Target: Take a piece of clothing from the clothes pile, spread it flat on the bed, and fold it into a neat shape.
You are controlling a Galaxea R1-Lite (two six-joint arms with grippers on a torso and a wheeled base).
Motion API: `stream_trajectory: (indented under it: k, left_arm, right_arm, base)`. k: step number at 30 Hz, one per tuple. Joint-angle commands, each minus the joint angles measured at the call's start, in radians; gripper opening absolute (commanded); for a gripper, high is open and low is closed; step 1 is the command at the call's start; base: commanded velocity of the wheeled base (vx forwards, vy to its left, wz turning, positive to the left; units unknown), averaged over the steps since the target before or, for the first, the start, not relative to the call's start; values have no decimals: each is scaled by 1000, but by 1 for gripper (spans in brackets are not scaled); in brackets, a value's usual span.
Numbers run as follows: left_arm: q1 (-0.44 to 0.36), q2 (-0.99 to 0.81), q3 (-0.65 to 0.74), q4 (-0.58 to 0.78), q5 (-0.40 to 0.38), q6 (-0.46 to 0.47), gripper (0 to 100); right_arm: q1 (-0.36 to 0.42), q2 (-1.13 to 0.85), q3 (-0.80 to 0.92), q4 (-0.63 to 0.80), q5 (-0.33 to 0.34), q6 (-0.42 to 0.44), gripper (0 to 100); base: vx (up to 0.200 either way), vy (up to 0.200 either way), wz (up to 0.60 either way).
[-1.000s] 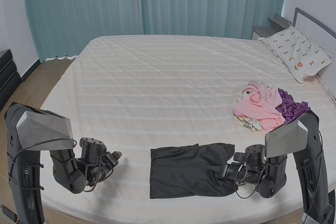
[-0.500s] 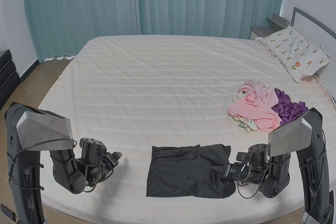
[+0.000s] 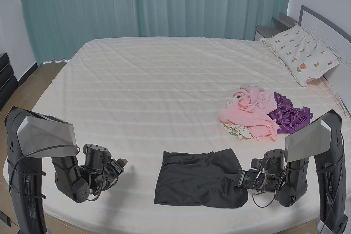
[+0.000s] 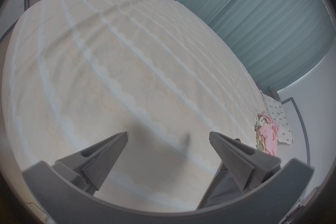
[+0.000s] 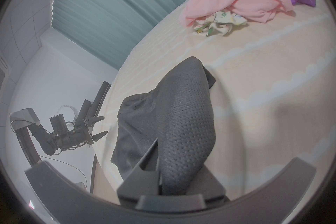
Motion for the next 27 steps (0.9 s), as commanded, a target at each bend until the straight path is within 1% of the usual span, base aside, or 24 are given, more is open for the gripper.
stream_trajectory:
  k: [1, 4, 8, 27]
  left_arm:
    - [1, 0, 0, -1, 0, 0, 100]
    - [1, 0, 0, -1, 0, -2, 100]
    - [1, 0, 2, -1, 0, -2, 100]
    - [1, 0, 2, -1, -1, 0, 100]
  right_arm:
    - [-4, -16, 18, -13, 6, 0, 0]
    - [-10, -21, 26, -12, 6, 0, 0]
    - [-19, -21, 38, -12, 26, -1, 0]
    - [-47, -36, 63, -12, 24, -11, 0]
  base:
    - [0, -200, 0]
    - [0, -200, 0]
    - [0, -200, 0]
    - [0, -200, 0]
